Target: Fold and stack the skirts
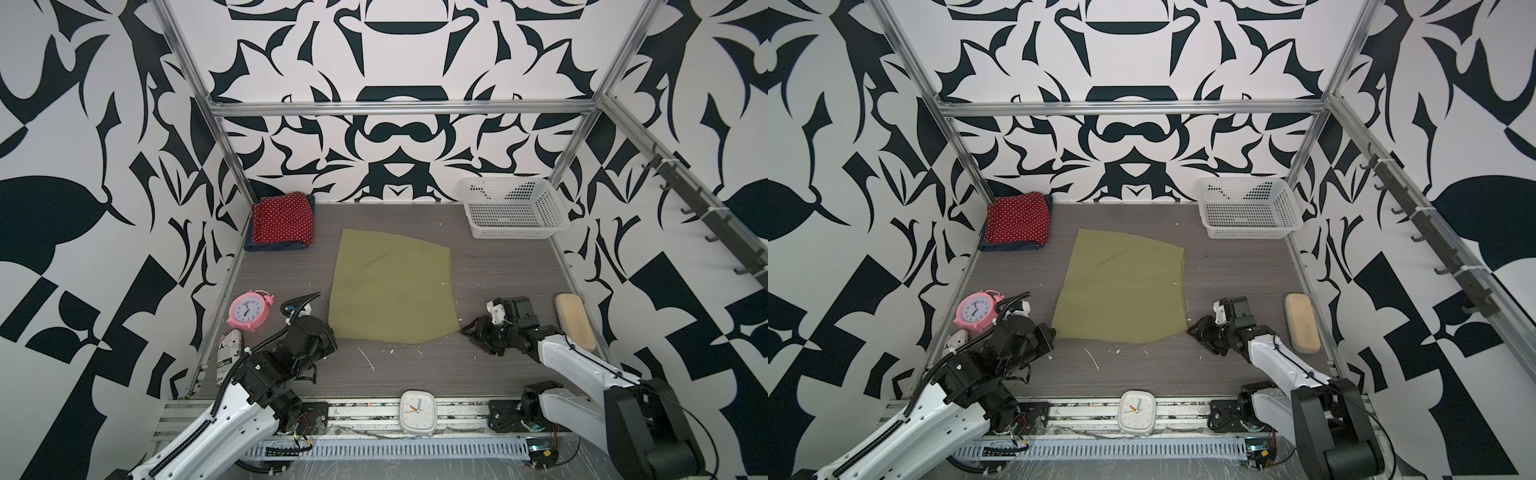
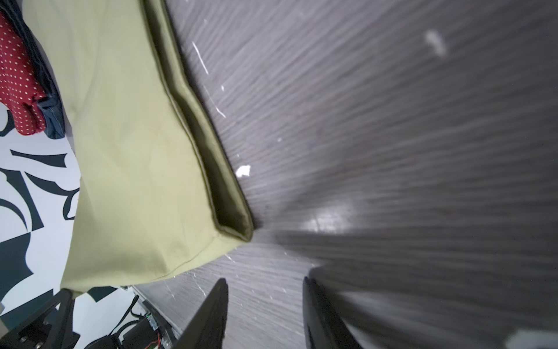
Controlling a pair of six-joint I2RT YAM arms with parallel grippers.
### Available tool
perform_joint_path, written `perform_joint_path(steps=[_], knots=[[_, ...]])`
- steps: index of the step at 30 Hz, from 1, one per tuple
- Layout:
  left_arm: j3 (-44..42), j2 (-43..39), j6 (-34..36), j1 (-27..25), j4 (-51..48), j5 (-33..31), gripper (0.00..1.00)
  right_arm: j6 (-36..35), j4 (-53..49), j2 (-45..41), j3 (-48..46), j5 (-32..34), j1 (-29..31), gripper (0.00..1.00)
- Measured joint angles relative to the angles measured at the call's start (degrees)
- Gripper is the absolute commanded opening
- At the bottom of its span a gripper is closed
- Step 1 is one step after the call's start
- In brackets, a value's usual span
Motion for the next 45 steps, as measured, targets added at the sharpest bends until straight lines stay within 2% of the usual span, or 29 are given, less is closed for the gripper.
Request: perform_joint_path(steps=[4, 7, 9, 14, 18, 23, 29, 33, 40, 42, 45], knots=[[-0.37, -0.07, 0.04, 0.00, 0.22, 0.00, 0.00, 1.22, 5.31, 3.26, -0.02, -1.18, 1.20, 0.45], [-0.81, -0.20, 0.04, 0.00, 0.20, 0.00, 0.00, 2.36, 9.29, 4.92, -0.52, -1.49, 1.79, 0.41], [-0.85, -0.20, 0.04, 0.00, 0.17, -0.04, 0.00, 3.08, 11.69, 5.49, -1.20, -1.42, 1.95, 0.36], [-0.85, -0.66, 0.42, 0.00, -0.13, -1.01, 0.00, 4.15, 13.33, 6.54, -1.51, -0.13, 2.03, 0.11], [-0.72, -1.55, 0.92, 0.00, -0.98, -2.14, 0.00, 4.81, 13.88, 6.56, -1.53, 0.68, 2.03, 0.03], [-0.72, -3.32, 1.38, 0.00, -1.77, -3.41, 0.00, 5.64, 13.84, 5.35, -1.66, 0.83, 2.03, 0.00], [-0.72, -5.22, 3.06, 0.00, -1.44, -2.69, 0.00, 6.21, 11.54, -1.99, -2.73, 1.14, 2.03, 0.00], [-0.22, -4.79, 5.29, 0.00, -1.20, 0.42, 0.00, 7.04, 5.79, -10.29, -4.00, 1.07, 2.05, 0.00], [6.23, -4.59, 8.68, 0.00, -1.11, 5.70, 0.00, 8.17, -11.50, -32.11, -3.10, 1.29, 2.03, 0.00], [8.04, -4.70, 9.97, 0.00, -1.14, 5.81, 0.00, 8.44, -13.97, -32.94, -1.51, 1.27, 2.03, 0.00], [10.80, -3.41, 12.96, 0.00, -1.29, 4.59, 0.00, 8.83, -14.64, -29.53, 0.33, 1.44, 2.03, 0.00]])
